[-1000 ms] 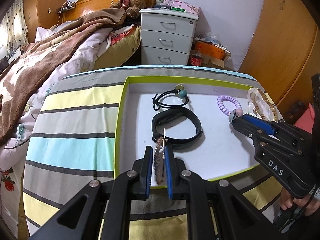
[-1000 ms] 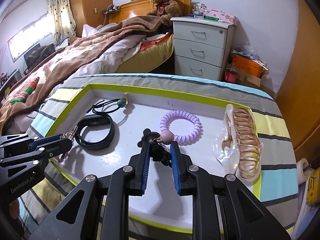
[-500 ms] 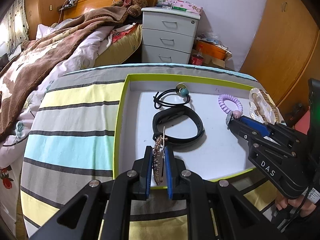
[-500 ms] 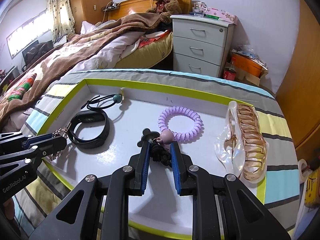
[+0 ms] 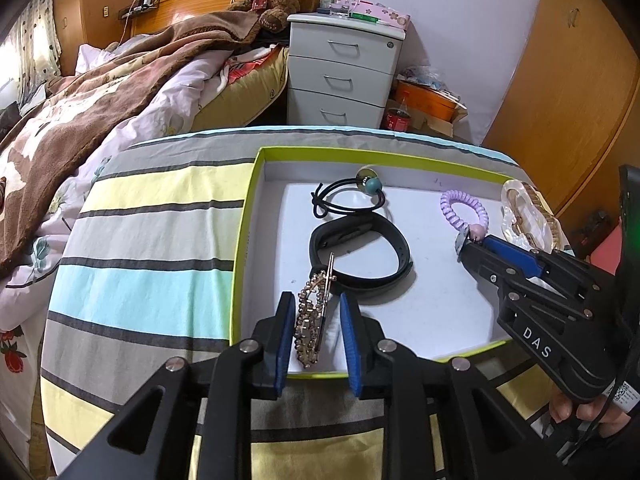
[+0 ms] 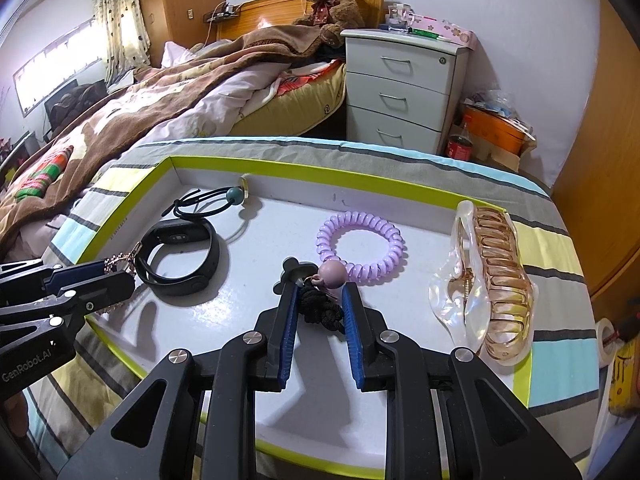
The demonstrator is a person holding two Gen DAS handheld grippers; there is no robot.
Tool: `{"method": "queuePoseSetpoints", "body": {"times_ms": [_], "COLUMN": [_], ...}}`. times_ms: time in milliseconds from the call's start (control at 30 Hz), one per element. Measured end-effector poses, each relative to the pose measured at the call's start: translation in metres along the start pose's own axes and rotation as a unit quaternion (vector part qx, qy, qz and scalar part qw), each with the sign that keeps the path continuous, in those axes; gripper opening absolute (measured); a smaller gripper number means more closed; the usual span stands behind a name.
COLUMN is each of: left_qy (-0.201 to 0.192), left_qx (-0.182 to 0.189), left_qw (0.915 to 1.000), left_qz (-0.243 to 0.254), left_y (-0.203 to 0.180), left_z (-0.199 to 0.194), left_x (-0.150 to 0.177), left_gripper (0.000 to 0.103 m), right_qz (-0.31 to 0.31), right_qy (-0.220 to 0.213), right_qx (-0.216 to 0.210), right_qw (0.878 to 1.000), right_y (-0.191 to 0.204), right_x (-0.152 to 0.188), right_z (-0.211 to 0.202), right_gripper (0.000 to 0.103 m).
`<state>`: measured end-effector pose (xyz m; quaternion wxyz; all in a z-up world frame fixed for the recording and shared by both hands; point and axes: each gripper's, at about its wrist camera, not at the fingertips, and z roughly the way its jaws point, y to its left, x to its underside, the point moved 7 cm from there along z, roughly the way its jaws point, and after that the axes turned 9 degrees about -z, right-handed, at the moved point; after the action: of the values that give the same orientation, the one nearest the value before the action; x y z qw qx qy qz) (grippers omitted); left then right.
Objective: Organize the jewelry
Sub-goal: 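Open both grippers to drop the hair clip and charm into the lid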
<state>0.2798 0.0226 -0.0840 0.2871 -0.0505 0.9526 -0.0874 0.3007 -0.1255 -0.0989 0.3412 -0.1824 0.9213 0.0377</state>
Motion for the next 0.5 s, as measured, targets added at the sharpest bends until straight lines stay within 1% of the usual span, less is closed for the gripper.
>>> {"method": "queuePoseSetpoints", "body": {"times_ms": [67, 133, 267, 367, 433, 500], "left_qy": [0.001, 0.0, 0.0, 0.0, -0.001, -0.002], "left_qx": [0.001, 0.002, 0.001, 0.0, 0.0, 0.0], "left_qw": [1.0, 1.0, 1.0, 1.0, 1.0, 1.0], "left_qz": [0.0, 0.0, -0.001, -0.001, -0.001, -0.002], "left_y": [0.0, 0.001, 0.001, 0.001, 0.001, 0.001], "left_z": [0.0, 0.0, -0.001, -0.002, -0.002, -0.004], "left_x": [0.0, 0.0, 0.001, 0.001, 0.001, 0.001], "left_gripper": [0.028, 0.032, 0.034, 0.039, 0.04, 0.042], "right_qz": [0.001, 0.003, 0.008, 0.009, 0.011, 0.011], "right_qy": [0.001, -0.001, -0.004, -0.007, -0.01, -0.013], "right_qx": [-0.001, -0.003, -0.003, -0.004, -0.006, -0.007], "right_qw": [1.0, 1.0, 1.0, 1.0, 1.0, 1.0], "right_y": [0.0, 0.0, -0.002, -0.003, -0.003, -0.002], "right_x": [0.001, 0.001, 0.001, 0.001, 0.0, 0.0], "right_z": [0.0, -0.001, -0.003, -0.006, -0.008, -0.011], "right_gripper": [0.029, 0.04, 0.043, 0.044, 0.051, 0.051]}}
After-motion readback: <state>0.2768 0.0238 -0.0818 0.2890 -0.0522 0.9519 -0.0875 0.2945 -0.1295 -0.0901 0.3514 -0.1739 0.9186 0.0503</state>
